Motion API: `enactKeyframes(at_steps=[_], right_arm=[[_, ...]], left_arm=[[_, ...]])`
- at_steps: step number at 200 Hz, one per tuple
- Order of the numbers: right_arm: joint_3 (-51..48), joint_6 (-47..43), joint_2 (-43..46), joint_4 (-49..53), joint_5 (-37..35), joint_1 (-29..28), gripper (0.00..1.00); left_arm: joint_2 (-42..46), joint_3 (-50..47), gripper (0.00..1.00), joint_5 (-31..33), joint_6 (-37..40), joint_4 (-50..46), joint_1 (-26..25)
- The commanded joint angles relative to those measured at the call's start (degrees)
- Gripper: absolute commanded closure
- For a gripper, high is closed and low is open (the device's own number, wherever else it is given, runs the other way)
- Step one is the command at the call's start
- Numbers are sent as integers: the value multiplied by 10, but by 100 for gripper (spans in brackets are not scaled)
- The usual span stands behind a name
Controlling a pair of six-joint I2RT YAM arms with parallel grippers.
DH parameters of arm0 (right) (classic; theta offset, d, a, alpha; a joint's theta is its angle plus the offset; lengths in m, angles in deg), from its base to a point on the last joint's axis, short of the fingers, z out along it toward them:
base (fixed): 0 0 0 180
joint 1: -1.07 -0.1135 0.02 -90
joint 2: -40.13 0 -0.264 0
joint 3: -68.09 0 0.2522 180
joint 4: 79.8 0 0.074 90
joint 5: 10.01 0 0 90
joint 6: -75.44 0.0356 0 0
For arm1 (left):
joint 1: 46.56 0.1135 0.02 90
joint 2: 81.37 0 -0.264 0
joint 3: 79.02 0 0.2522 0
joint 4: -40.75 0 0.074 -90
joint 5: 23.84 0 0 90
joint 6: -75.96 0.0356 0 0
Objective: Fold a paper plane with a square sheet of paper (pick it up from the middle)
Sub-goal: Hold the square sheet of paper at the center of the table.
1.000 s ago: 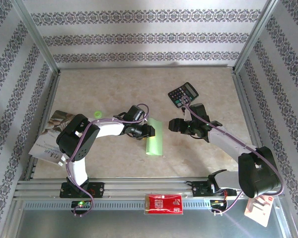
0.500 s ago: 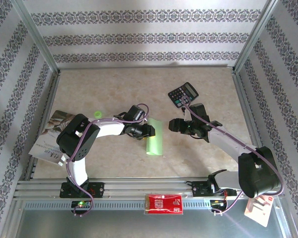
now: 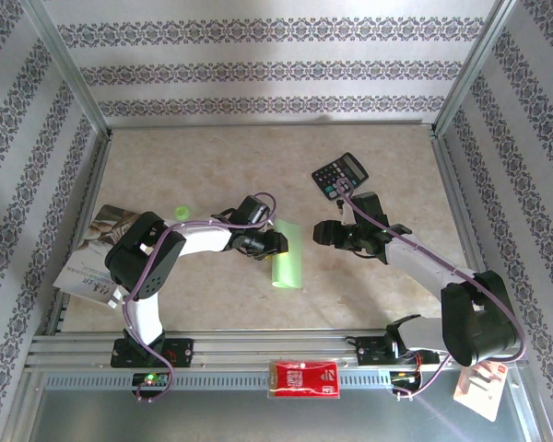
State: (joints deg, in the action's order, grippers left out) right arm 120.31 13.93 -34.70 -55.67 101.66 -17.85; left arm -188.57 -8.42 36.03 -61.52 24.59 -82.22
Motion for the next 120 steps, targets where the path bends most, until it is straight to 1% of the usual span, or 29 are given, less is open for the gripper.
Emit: enactKeyframes(at_steps=[1,20,32,81,120], right_arm=[[-6,-3,-7,-9,-7,-4,40],[-8,4,-7,-14,0,-4,40],[-9,10,-9,-17,6,-5,43],[-10,43,-39,-45,44,-24,67],[-2,77,-87,-80,72,-48,80]], left_arm=[[-62,-20,62,117,-6,-38,-2],[-63,-20,62,119,-8,-37,-2],[-64,-20,62,122,-6,-38,-3],[-64,-24,63,126,-5,-42,-3],[-64,-23,63,127,-2,-46,-3]])
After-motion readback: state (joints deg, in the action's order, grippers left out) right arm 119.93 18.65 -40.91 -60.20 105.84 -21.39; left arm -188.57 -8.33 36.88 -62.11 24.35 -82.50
